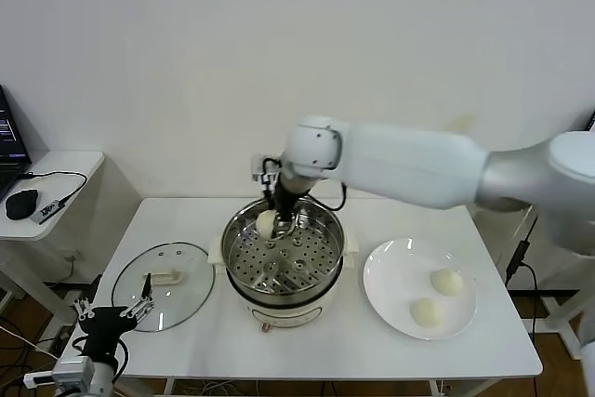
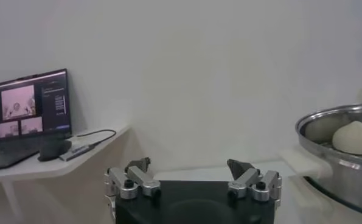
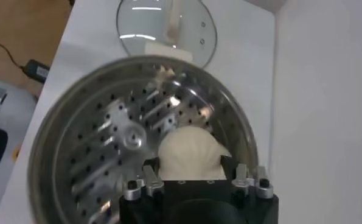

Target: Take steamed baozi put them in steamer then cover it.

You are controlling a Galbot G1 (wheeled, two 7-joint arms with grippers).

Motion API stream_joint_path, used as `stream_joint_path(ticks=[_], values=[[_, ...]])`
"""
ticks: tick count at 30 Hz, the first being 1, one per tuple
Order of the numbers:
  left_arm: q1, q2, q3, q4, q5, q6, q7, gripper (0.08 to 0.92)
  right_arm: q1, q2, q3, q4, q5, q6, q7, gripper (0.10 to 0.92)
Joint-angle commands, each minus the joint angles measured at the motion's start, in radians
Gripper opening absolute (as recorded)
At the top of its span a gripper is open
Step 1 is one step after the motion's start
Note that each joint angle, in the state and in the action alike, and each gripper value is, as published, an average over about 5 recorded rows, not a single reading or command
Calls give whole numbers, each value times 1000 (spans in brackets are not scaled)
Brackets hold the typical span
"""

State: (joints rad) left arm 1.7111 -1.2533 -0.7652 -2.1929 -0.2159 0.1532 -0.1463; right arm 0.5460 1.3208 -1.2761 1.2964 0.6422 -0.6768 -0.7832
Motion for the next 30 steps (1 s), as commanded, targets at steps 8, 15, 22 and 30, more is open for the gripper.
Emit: stream_joint_path(ticks=[8, 15, 22, 30], values=[[-1, 2, 0, 0, 0, -1, 0, 823, -116, 151, 1, -140, -19, -49, 44, 645], [1, 2, 1, -3, 0, -1, 0, 823, -87, 130, 1, -123, -30, -50, 28, 725], [0, 1, 3, -12, 1, 1, 1, 823, 27, 34, -9, -25, -48, -20, -93, 820], [7, 5, 3, -30, 0, 4, 3, 823, 229, -205, -75, 159, -187, 174, -291, 823]])
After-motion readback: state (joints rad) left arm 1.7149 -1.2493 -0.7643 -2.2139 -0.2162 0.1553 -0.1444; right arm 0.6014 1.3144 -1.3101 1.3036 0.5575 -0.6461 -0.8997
